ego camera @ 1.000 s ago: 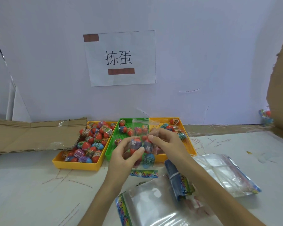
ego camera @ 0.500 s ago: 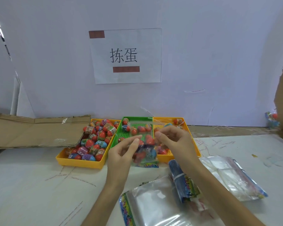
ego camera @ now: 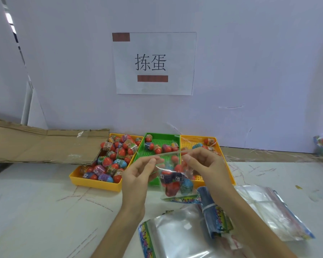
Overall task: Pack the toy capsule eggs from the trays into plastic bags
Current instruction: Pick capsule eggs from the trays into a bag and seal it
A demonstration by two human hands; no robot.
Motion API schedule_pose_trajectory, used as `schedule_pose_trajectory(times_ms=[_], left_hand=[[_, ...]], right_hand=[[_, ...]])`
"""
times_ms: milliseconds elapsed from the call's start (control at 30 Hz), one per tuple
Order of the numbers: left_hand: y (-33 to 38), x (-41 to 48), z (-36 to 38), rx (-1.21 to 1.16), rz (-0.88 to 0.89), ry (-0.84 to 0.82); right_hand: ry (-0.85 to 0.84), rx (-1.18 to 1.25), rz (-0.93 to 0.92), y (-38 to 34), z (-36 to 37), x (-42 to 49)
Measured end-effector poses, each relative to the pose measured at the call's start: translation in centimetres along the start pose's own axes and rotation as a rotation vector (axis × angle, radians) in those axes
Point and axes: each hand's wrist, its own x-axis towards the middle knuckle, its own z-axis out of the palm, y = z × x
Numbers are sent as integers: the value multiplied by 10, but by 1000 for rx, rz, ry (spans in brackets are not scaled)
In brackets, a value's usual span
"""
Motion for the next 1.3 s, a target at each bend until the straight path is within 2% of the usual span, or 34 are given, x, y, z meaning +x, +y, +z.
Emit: schedule_pose_trajectory(times_ms=[100, 233, 367, 533, 800, 900, 967, 1033, 1167, 1300], left_hand=[[3, -2, 0, -22, -8, -49], [7, -5, 3, -126, -89, -253], [6, -8, 5, -57, -221, -340], [2, -5, 2, -74, -163, -228], [-1, -6, 5, -58, -101, -178], [-1, -6, 5, -117, -107, -110], [0, -3, 3, -215, -136, -9], [2, 2, -3, -291, -179, 89], [2, 11, -13, -412, -291, 184], [4, 12, -15, -429, -251, 243]], right_hand=[[-17, 8, 17, 1, -1, 0], [-15, 64, 42, 1, 0, 0], [-78, 119, 72, 1, 3, -1], [-66, 130, 87, 1, 3, -1], [-43, 65, 106, 3, 4, 0], [-158, 13, 153, 2, 1, 1], [-292, -137, 210, 1, -3, 0], [-378, -299, 191, 2, -3, -3], [-293, -386, 94, 7, 5, -4], [-421, -338, 141, 8, 9, -7]])
